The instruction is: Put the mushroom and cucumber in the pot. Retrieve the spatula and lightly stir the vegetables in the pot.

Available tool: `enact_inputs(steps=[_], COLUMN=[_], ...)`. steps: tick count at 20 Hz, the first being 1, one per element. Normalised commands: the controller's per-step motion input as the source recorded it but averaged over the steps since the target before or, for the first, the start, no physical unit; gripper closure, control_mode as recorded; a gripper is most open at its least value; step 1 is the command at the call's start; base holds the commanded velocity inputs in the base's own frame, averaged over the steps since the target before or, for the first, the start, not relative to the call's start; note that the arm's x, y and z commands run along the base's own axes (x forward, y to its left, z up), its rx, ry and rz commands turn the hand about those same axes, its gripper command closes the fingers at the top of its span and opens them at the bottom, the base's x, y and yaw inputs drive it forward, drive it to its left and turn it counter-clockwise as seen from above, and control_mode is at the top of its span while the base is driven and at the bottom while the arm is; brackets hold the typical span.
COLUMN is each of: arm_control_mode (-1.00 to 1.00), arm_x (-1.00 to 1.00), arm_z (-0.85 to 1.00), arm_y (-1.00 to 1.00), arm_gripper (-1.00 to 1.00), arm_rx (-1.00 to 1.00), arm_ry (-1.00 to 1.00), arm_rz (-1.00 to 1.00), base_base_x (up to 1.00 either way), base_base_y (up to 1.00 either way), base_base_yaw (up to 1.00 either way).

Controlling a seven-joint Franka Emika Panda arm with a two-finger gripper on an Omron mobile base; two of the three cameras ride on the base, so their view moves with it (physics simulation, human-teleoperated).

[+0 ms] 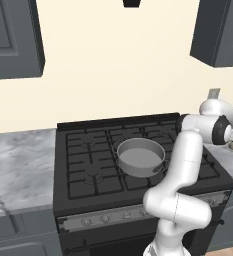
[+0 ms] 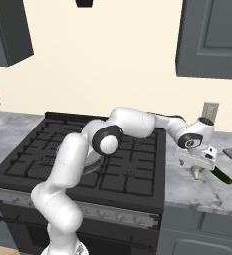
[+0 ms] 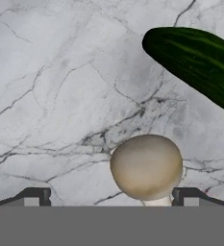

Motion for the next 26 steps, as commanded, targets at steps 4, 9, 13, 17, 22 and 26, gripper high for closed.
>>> enact_inputs(steps=[4,9,13,17,22,26], arm_control_mode=[-1.00,-1.00,-1.00,-1.00,-1.00,-1.00], arm_x=[0.00,-0.01,0.00,-0.08,-0.20,0.01], arm_z=[-0.04,-0.09,-0.04,0.00,0.05,-0.08], arm_y=[-0.08,-0.04,-0.02,-0.10,-0.12,-0.03], arm_gripper=[-1.00,-1.00,-1.00,-1.00,-1.00,-1.00], arm_rx=[0.00,0.00,0.00,0.00,0.00,0.00], arm_ry=[0.00,0.00,0.00,-0.02,-0.12,-0.01], arm_rz=[0.00,0.00,0.00,0.00,0.00,0.00], base_base_x=[0.00,0.00,0.00,0.00,0.00,0.00], base_base_y=[0.00,0.00,0.00,0.00,0.00,0.00], base_base_yaw=[0.00,0.00,0.00,0.00,0.00,0.00])
